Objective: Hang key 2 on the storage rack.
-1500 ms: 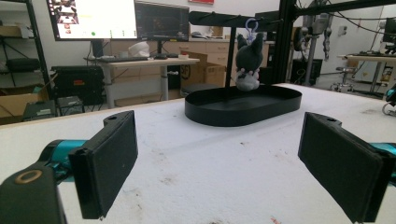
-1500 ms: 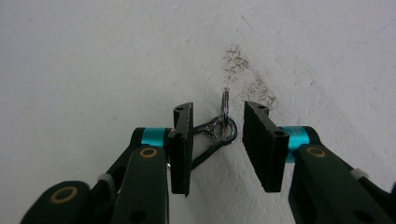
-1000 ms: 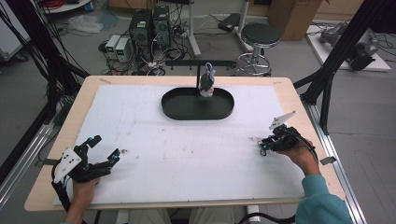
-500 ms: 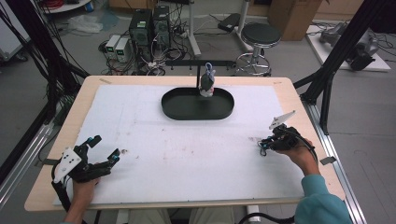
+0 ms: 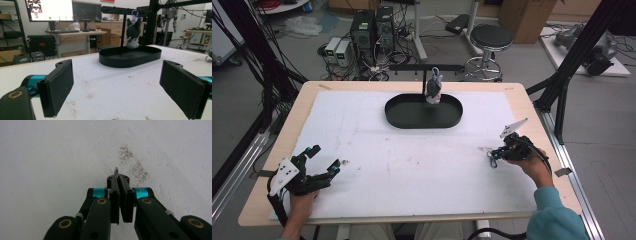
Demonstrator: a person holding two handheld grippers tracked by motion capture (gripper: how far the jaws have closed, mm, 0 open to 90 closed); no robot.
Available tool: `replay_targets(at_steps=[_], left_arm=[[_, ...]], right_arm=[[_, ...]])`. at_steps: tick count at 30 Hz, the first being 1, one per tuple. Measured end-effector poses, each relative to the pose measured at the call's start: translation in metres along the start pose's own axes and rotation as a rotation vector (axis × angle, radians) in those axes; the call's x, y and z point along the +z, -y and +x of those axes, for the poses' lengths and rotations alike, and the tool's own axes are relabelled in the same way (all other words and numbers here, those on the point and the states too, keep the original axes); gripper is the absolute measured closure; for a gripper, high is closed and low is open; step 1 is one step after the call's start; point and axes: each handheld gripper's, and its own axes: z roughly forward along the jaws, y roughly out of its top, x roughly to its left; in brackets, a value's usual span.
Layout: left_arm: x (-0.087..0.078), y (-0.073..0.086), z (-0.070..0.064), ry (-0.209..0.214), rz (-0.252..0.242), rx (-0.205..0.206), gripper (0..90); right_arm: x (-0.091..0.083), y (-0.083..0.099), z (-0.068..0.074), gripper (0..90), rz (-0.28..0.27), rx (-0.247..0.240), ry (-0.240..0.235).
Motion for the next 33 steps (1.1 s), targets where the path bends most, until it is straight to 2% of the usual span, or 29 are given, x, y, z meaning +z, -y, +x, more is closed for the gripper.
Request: replay_targets(at_steps=[6,9,21,28,33], left_arm=[[0.000,0.000,0.000,0.000,0.000,0.000,12.4],[0.000,0.000,0.000,0.000,0.000,0.000,12.4],[0.000,0.000,0.000,0.001,0.000,-0.002,12.4],[0.000,0.000,0.000,-0.001,-0.001,-0.001,12.4],[0.000,0.000,0.000,0.000,-0.002,-0.002,12.4]], right_arm=[[-0.001,-0.001,0.000,88.9,0.000,0.010,-0.006],[-0.003,-0.001,0.000,88.9,-0.020,0.021,-0.005],[-0.021,-0.004,-0.003,89.0,-0.227,0.077,-0.048],[-0.033,-0.019,-0.004,88.9,-0.320,0.076,-0.057],[-0.042,-0.035,-0.004,89.0,-0.421,0.077,-0.097]])
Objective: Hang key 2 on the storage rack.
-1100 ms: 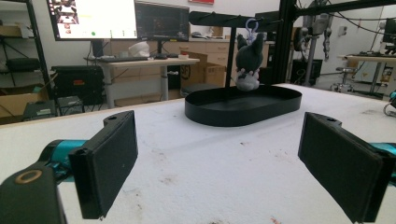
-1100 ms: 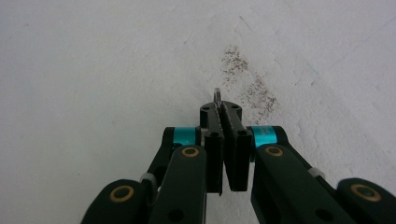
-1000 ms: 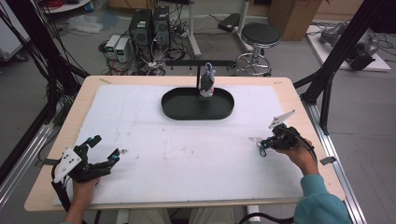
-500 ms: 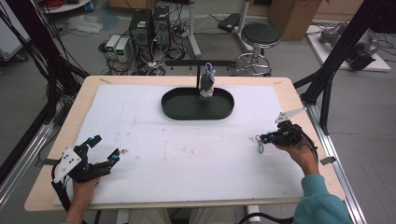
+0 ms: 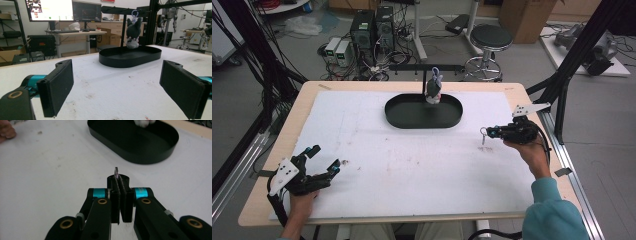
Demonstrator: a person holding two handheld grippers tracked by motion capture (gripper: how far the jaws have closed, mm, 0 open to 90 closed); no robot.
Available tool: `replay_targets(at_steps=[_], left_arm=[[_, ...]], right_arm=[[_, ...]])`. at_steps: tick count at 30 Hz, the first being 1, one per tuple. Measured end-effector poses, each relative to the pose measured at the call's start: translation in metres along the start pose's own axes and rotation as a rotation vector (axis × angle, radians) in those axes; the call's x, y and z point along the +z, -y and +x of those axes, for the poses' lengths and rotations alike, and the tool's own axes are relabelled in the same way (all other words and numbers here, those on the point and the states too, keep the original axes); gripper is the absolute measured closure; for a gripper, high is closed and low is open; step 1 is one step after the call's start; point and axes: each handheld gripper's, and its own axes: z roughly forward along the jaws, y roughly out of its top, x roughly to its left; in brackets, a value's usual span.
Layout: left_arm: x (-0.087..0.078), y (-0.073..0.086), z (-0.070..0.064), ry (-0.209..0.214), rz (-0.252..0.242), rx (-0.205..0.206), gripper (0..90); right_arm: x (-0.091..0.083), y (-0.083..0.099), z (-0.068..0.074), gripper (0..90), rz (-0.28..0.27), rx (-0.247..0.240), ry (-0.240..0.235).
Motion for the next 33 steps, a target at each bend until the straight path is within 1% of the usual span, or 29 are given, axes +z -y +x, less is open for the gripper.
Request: replay_targets(at_steps=[1,3,4,5,8,11,13,14,15,18,19,21,23,30,31,32,33], left_arm=[[0.000,0.000,0.000,0.000,-0.001,0.000,12.4],[0.000,0.000,0.000,0.000,0.002,0.000,12.4],[0.000,0.000,0.000,0.000,0.002,0.000,12.4],[0.000,0.000,0.000,0.001,0.002,0.000,12.4],[0.000,0.000,0.000,0.001,0.001,0.000,12.4],[0.000,0.000,0.000,0.000,0.001,0.001,12.4],[0.000,0.000,0.000,0.001,0.002,0.000,12.4],[0.000,0.000,0.000,0.001,0.001,0.000,12.4],[0.000,0.000,0.000,0.000,0.001,0.000,12.4],[0.000,0.000,0.000,0.000,0.002,-0.002,12.4],[0.000,0.000,0.000,0.001,0.002,-0.001,12.4],[0.000,0.000,0.000,0.000,0.001,-0.002,12.4],[0.000,0.000,0.000,0.001,0.001,0.000,12.4],[0.000,0.000,0.000,0.001,0.001,0.000,12.4],[0.000,0.000,0.000,0.000,0.001,0.000,12.4],[0.000,0.000,0.000,0.000,-0.001,-0.001,12.4],[0.000,0.000,0.000,0.000,0.000,0.000,12.4]], right_arm=[[0.000,-0.004,0.000,88.9,-0.017,-0.002,0.001],[0.000,-0.013,0.000,88.9,-0.034,-0.002,-0.004],[0.001,-0.017,0.000,88.9,-0.050,-0.009,-0.002],[0.001,-0.022,-0.001,88.9,-0.062,-0.006,-0.010],[0.004,-0.035,-0.003,88.9,-0.089,-0.014,-0.012],[0.007,-0.049,-0.005,88.9,-0.091,-0.021,-0.010],[0.009,-0.058,-0.006,88.9,-0.103,-0.036,-0.009],[0.010,-0.063,-0.005,88.9,-0.102,-0.032,-0.012],[0.011,-0.068,-0.006,88.9,-0.103,-0.045,-0.005],[0.014,-0.078,-0.008,88.9,-0.112,-0.041,-0.009],[0.016,-0.082,-0.010,88.9,-0.122,-0.035,-0.017],[0.019,-0.088,-0.013,88.9,-0.134,-0.035,-0.018],[0.022,-0.094,-0.015,88.9,-0.123,-0.032,-0.012],[0.027,-0.118,-0.022,88.9,-0.118,-0.037,-0.003],[0.028,-0.121,-0.023,88.9,-0.128,-0.042,0.003],[0.029,-0.124,-0.024,88.9,-0.128,-0.034,-0.004],[0.030,-0.126,-0.025,88.9,-0.119,-0.038,-0.001]])
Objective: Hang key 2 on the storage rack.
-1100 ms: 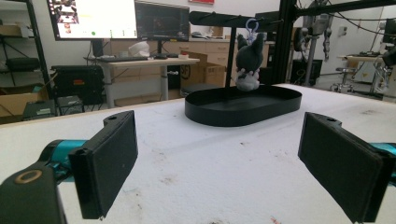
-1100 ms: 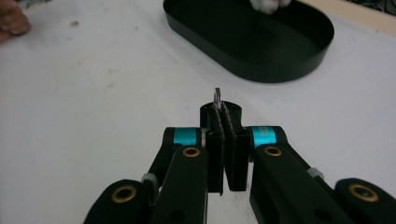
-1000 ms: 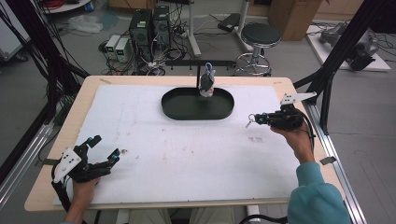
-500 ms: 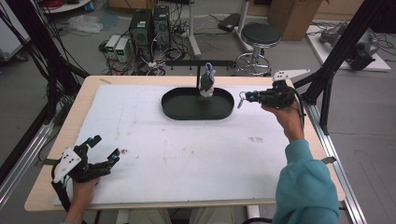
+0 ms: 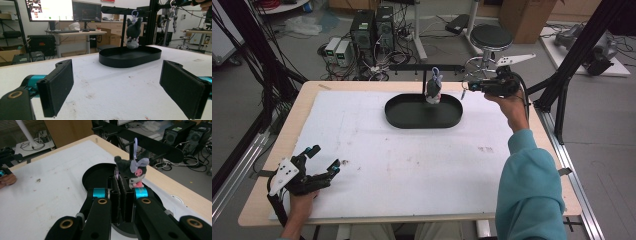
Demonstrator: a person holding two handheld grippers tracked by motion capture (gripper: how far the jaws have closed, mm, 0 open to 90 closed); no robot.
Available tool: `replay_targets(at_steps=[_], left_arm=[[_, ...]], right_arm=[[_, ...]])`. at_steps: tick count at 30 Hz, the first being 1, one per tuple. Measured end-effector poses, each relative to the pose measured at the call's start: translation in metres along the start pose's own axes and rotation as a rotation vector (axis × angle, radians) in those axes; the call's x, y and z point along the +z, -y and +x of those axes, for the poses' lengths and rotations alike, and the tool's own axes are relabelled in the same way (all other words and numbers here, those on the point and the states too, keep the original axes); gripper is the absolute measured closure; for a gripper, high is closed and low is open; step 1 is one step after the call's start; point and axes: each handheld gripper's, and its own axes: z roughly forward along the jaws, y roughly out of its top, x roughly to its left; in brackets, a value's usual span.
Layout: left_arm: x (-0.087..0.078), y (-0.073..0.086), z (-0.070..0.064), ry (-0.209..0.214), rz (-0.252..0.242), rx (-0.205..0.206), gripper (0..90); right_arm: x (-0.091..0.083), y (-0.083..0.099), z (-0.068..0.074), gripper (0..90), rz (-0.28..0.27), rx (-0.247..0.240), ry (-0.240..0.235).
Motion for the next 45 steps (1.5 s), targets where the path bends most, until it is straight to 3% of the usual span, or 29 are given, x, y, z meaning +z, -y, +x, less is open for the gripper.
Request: replay_targets(at_steps=[21,24,37,45], left_arm=[[0.000,0.000,0.000,0.001,0.001,0.000,12.4],[0.000,0.000,0.000,-0.001,-0.001,-0.002,12.4],[0.000,0.000,0.000,-0.001,0.002,-0.001,12.4],[0.000,0.000,0.000,0.001,0.002,0.000,12.4]], right_arm=[[0.025,-0.031,-0.016,88.9,0.065,-0.018,0.031],[0.028,-0.035,-0.018,88.9,0.054,-0.030,0.037],[0.047,-0.031,-0.026,88.8,0.099,-0.021,0.059],[0.053,-0.028,-0.031,88.8,0.095,-0.006,0.083]])
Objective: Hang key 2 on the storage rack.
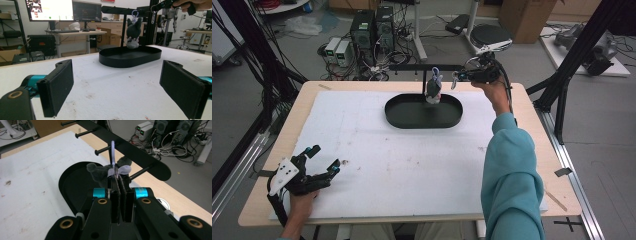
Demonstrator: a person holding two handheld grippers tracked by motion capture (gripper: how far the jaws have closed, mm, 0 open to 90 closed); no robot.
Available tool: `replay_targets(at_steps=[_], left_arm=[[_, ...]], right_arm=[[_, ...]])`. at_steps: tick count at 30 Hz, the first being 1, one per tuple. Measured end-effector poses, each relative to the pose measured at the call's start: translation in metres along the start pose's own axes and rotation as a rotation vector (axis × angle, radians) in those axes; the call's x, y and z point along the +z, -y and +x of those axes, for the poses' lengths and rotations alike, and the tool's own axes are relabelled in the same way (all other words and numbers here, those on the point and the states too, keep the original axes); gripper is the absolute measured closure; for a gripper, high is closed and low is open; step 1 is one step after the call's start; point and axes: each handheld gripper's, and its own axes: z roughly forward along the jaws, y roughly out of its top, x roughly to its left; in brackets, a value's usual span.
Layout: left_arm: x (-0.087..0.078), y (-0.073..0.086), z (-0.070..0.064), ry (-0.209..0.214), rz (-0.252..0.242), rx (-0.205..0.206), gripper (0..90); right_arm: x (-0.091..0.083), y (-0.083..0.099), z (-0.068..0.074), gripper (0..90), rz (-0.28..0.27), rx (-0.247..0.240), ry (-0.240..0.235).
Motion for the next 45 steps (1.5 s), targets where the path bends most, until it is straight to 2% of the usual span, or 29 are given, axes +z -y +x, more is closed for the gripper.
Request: replay_targets(at_steps=[4,6,18,35,45], left_arm=[[0.000,0.000,0.000,-0.001,-0.002,0.000,12.4],[0.000,0.000,0.000,-0.001,0.000,-0.001,12.4],[0.000,0.000,0.000,-0.002,-0.002,0.000,12.4],[0.000,0.000,0.000,-0.002,-0.001,-0.002,12.4],[0.000,0.000,0.000,-0.002,-0.002,-0.001,12.4]], right_arm=[[0.001,0.002,-0.003,88.8,-0.001,0.022,-0.002],[0.002,0.002,-0.004,88.8,-0.008,0.013,0.000],[0.004,0.005,-0.011,88.8,-0.016,0.035,0.000],[0.012,0.010,-0.019,88.7,-0.039,0.055,0.038],[0.016,0.012,-0.023,88.4,-0.064,0.067,0.043]])
